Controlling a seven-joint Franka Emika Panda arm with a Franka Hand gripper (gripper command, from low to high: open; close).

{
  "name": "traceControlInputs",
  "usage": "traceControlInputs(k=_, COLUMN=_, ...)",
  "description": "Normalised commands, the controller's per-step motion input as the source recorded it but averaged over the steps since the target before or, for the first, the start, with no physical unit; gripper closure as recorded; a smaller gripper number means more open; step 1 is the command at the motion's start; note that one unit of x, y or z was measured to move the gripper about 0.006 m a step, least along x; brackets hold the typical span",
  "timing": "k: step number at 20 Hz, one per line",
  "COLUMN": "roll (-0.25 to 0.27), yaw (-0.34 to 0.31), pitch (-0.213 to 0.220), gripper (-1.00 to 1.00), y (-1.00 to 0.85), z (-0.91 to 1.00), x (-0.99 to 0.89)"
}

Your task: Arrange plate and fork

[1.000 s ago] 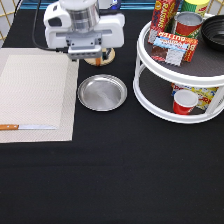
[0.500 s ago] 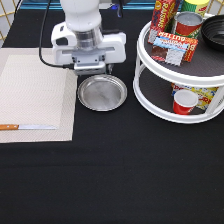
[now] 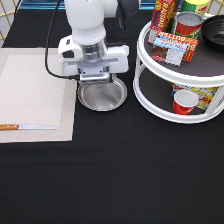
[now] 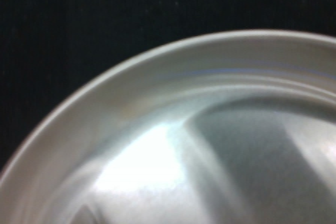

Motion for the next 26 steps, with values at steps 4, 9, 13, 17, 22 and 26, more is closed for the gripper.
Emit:
traceControlInputs(k=4, roll=0.058, yaw=0.021, pitch=0.007, gripper=-1.00, y=0.00, z=-0.12, x=0.42)
traceControlInputs(k=9, roll=0.083, yaw=0.024, pitch=0.025, gripper=-1.00, y=-0.08, z=-0.15, x=0.36)
traceControlInputs(k=13, roll=0.078, yaw=0.014, pitch=0.078, gripper=-1.00, y=-0.21, z=-0.05, x=0.33)
traceControlInputs(k=17, roll=0.073, yaw=0.000, pitch=0.097, gripper=-1.00, y=-0.33, z=-0.01, x=0.24)
traceControlInputs(k=22, roll=0.046, yaw=0.001, pitch=0.103, gripper=-1.00, y=-0.48, z=0.12, x=0.29)
traceControlInputs(k=26, roll=0.046, yaw=0.009, pitch=0.091, gripper=-1.00, y=-0.64, z=0.22, x=0.41)
